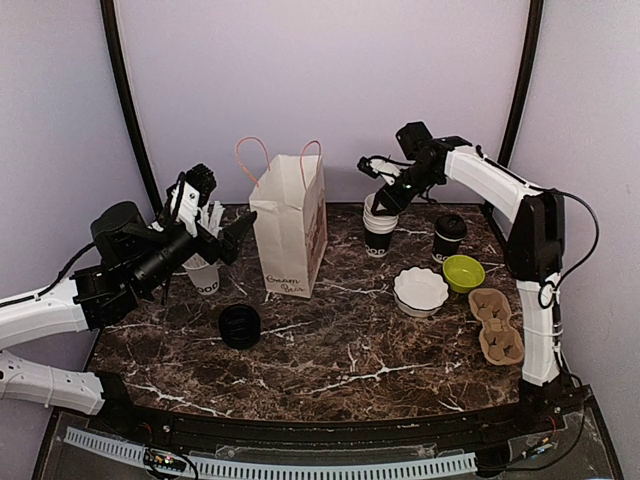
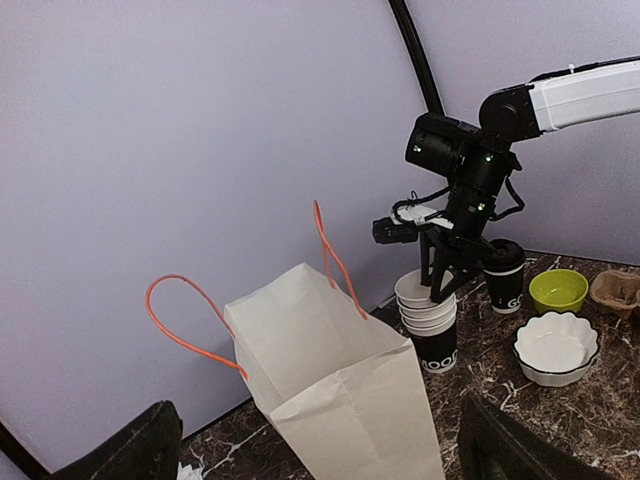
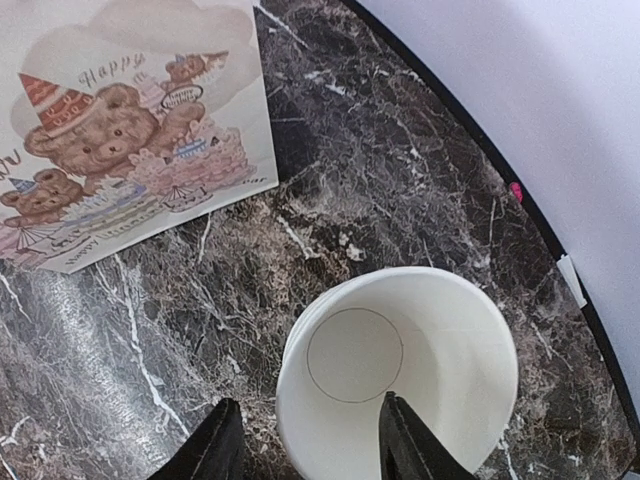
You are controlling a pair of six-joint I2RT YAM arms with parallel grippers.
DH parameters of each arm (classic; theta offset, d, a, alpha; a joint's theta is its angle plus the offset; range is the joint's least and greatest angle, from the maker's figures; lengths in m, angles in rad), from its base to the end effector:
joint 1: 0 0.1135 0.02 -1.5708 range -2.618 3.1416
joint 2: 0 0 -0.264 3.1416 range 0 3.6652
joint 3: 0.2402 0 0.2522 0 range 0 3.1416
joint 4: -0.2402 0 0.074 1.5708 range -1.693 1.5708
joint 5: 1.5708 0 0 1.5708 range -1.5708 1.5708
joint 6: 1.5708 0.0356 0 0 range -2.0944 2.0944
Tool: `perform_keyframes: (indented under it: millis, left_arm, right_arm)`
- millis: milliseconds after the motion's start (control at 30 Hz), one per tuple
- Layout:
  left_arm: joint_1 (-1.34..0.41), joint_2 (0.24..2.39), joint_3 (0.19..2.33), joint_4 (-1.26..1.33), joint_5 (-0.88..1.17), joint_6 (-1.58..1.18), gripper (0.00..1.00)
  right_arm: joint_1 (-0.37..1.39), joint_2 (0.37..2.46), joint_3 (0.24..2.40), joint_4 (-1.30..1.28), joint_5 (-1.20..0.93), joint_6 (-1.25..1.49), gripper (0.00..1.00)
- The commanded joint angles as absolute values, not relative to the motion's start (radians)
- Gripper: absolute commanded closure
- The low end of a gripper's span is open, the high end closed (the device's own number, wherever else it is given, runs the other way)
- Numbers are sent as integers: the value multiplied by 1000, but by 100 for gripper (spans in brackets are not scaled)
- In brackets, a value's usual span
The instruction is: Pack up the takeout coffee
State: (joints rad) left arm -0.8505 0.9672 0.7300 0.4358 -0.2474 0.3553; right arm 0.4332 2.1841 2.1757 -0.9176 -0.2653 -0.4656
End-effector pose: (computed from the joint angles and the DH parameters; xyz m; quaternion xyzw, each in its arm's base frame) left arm 0.1574 -0.1662 0.3530 0.2779 0.5720 -0.1124 0.7636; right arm 0.4340 0.2110 0.3007 -0.4462 0.8286 0.1203 0.3161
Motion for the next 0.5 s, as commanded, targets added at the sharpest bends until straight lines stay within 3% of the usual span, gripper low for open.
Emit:
perform_keyframes:
  millis: [0,267,467]
  left_arm:
    - [-845,945,726,440,-237,353,1]
    - [-845,943,726,439,-229,348,1]
    - [-846,945,726,437,-226,348,1]
  right_arm:
    - [448,2187,2223,-927,-249,-463,57]
    - [448,2199,2217,-941,-249,-473,80]
    - [449,2209,2220,-947,-245,-471,81]
